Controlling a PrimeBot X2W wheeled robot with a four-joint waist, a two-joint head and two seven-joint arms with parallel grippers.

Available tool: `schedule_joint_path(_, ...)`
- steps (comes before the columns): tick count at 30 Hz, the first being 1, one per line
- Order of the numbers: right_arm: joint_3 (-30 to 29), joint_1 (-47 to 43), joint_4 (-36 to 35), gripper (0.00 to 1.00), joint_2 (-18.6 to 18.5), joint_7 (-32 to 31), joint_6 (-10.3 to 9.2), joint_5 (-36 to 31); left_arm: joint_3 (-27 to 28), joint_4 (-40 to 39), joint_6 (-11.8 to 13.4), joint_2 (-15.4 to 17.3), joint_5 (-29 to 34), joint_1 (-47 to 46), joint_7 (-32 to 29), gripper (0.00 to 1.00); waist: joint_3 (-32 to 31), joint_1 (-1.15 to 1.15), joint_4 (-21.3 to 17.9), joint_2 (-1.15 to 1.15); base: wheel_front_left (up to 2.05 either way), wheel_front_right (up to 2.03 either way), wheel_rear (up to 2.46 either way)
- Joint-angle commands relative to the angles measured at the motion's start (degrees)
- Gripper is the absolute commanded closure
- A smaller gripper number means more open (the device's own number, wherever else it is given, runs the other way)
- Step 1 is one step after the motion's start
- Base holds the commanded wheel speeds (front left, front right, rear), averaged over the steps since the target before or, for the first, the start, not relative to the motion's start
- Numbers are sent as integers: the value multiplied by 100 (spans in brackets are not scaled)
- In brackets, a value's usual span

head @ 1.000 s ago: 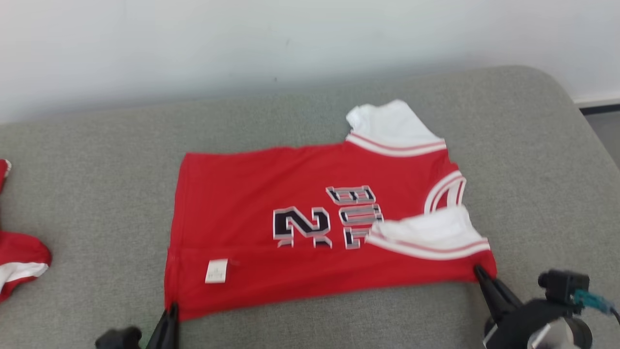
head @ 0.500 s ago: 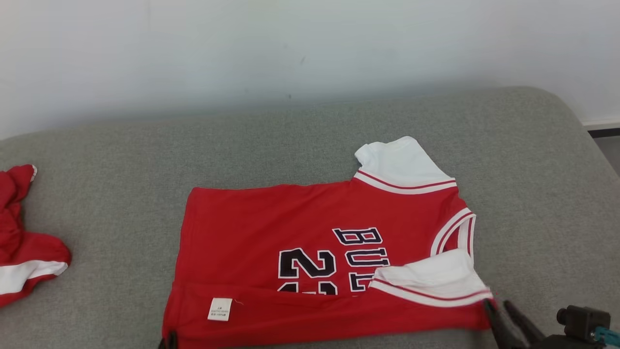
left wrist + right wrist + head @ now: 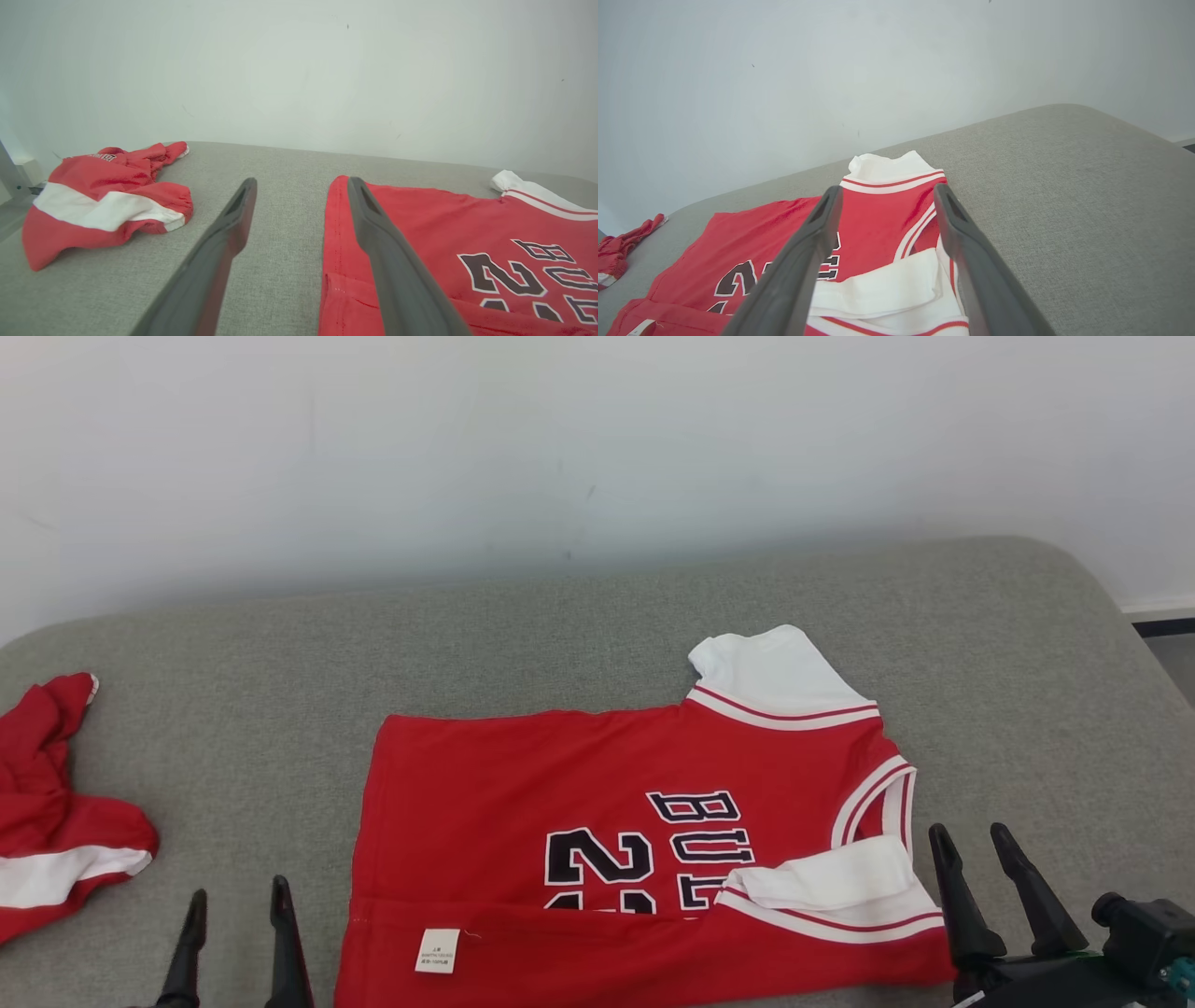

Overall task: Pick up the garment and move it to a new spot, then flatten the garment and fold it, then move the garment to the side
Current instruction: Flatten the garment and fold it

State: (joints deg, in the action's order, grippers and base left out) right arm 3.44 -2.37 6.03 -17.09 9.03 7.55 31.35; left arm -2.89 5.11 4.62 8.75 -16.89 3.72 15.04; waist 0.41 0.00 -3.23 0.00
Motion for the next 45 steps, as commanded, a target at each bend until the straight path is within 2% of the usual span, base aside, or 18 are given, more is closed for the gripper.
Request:
schedule_joint_path(1, 3, 8, -39, 0, 45, 119, -14, -163, 83, -86, 44, -5, 169, 120, 18, 0, -24, 0, 33, 0, 0, 0, 0)
schedule_joint_path(5, -52, -23, -62, 0, 167, 367, -14, -590, 279, -344, 77, 38, 600, 125, 18, 0, -58, 0, 84, 0, 0, 0, 0)
schedule_joint_path(9, -145, -88, -38, 0, 335, 499, -14, -873, 266, -510, -127, 163, 892, 220, 19, 0, -85, 0, 127, 0, 0, 0, 0)
schedule_joint_path(16, -251, -190, -14, 0, 522, 587, -14, -1273, 300, -371, -510, 232, 961, 442, 18, 0, -127, 0, 140, 0, 0, 0, 0)
schedule_joint_path(23, -286, -275, 55, 0, 630, 611, -14, -1454, 307, -206, -580, 131, 1005, 575, 20, 0, -154, 0, 166, 0, 0, 0, 0)
schedule_joint_path(28, -268, -175, 127, 0, 675, 614, -14, -1512, 386, -104, -642, 44, 887, 343, 19, 0, -108, 0, 151, 0, 0, 0, 0)
schedule_joint_path(30, -115, 63, 157, 0, 590, 565, -14, -1500, 446, -23, -691, 62, 816, 188, 20, 0, -51, 0, 64, 0, 0, 0, 0)
schedule_joint_path(36, 218, 1217, 605, 0, 239, 37, -14, -1277, 470, 362, -930, 388, 661, -735, -59, 0, 367, 0, -229, 0, 0, 0, 0)
schedule_joint_path(42, 513, 2788, 1485, 0, 7, -405, -14, -1049, 243, 841, -1164, 810, 262, -2132, -567, 0, 1028, 0, -454, 0, 0, 0, 0)
schedule_joint_path(45, 677, 3534, 2059, 0, -46, -501, -14, -955, -2, 1104, -1202, 1058, 24, -2823, -845, 0, 1344, 0, -527, 0, 0, 0, 0)
